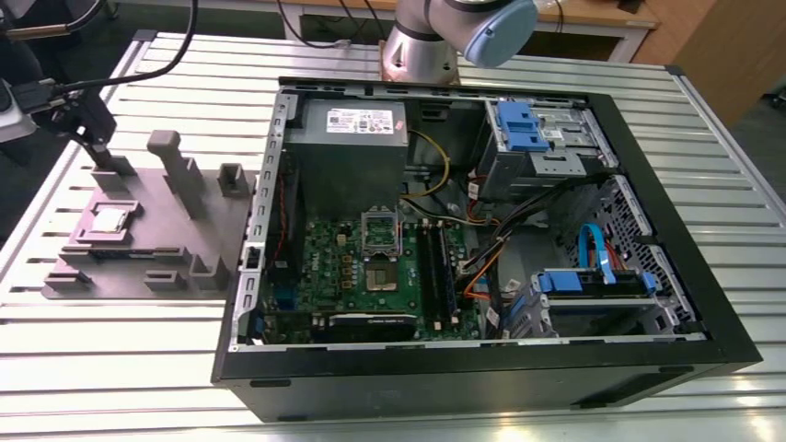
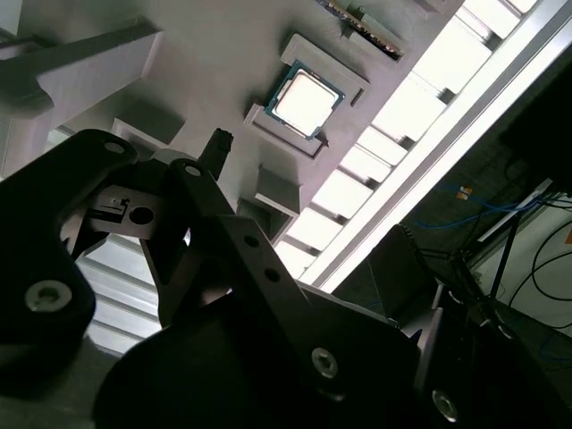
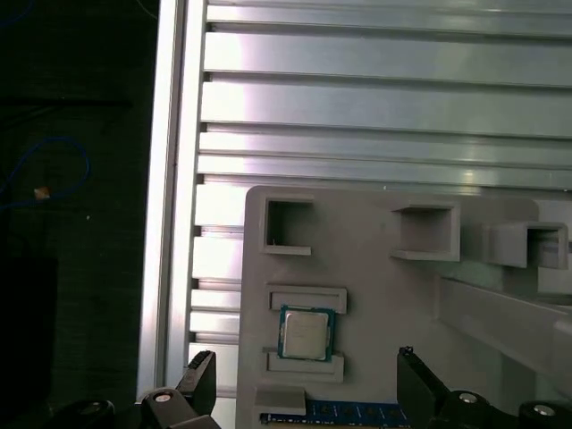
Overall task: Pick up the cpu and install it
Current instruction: 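Pick up the cpu and move it towards the insertion slot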
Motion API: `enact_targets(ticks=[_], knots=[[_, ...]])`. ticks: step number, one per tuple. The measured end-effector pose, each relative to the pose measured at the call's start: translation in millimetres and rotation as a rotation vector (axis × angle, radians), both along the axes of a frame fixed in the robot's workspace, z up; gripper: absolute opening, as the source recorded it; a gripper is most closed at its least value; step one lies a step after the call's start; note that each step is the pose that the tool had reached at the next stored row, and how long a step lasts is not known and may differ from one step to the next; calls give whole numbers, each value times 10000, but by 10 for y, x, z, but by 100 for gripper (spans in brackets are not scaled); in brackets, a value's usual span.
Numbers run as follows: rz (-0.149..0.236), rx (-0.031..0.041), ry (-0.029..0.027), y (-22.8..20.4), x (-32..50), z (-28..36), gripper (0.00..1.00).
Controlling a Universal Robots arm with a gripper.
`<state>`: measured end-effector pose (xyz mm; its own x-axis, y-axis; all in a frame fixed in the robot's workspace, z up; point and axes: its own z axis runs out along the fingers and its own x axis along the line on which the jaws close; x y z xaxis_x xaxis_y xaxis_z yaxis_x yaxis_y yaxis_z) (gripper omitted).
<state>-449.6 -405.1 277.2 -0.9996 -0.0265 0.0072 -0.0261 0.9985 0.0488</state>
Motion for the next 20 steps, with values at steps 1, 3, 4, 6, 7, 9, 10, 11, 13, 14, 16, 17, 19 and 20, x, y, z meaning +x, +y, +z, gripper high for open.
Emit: enact_targets(ticks=[1,3,4,6,7,9,10,11,13,14,16,17,19,20], knots=[[0,0,4,0,0,-4,88],[0,-2,7,0,0,-11,88],[0,-1,6,0,0,-15,88],[0,-1,6,0,0,-21,88],[0,-1,6,-1,0,-25,88],[1,-1,7,-3,0,-29,88],[0,-1,6,-4,0,-31,88],[0,-1,7,-4,0,-32,88],[0,-1,6,-4,0,-35,88],[0,-1,6,-4,0,-37,88],[0,-1,6,-5,0,-43,88],[1,-1,6,-5,0,-46,88],[0,-1,6,-5,0,-46,88],[0,-1,6,-5,0,-47,88]])
